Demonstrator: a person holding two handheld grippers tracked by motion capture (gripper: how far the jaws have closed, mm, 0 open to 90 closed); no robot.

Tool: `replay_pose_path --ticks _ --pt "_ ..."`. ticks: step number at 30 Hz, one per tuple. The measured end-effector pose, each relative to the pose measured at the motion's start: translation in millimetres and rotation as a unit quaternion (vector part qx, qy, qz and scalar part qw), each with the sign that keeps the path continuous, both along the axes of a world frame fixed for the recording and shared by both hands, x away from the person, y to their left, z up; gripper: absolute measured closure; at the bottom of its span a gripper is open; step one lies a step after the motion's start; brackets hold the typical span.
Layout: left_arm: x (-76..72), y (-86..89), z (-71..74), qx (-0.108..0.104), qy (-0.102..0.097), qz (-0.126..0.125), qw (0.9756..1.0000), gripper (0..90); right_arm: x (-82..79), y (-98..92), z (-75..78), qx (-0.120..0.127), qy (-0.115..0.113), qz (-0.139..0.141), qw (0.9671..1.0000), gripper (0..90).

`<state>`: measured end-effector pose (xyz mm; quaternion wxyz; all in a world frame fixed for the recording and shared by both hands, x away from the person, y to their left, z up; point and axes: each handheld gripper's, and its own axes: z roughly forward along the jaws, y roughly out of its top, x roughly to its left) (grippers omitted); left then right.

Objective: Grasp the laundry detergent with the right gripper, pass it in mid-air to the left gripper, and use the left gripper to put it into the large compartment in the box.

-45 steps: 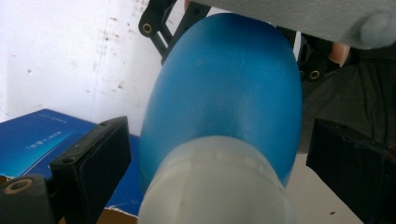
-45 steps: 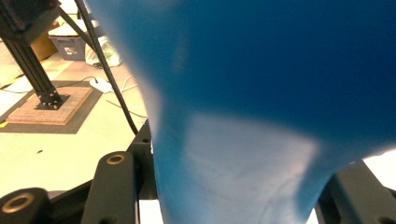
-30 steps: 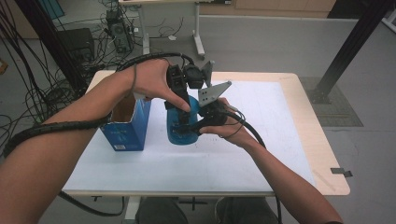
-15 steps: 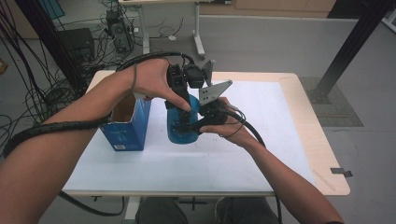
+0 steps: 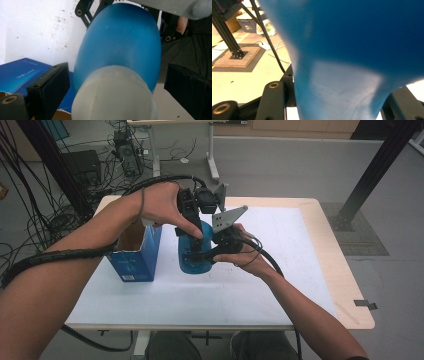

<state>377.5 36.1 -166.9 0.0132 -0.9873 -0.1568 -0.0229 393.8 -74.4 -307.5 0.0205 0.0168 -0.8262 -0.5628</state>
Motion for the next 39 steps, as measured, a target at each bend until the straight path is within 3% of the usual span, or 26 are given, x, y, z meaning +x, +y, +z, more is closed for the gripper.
replay_pose_path --ticks 35,39 --pt "-1.3 0.1 -2.1 0.001 0.0 -0.004 1.0 7.2 -1.7 1.7 0.9 0.002 -0.001 0.002 1.0 45.1" --pt "-0.4 0.9 -3.5 0.005 -0.003 -0.002 1.0 10.7 -2.0 2.1 1.2 0.003 0.0 0.004 1.0 45.1"
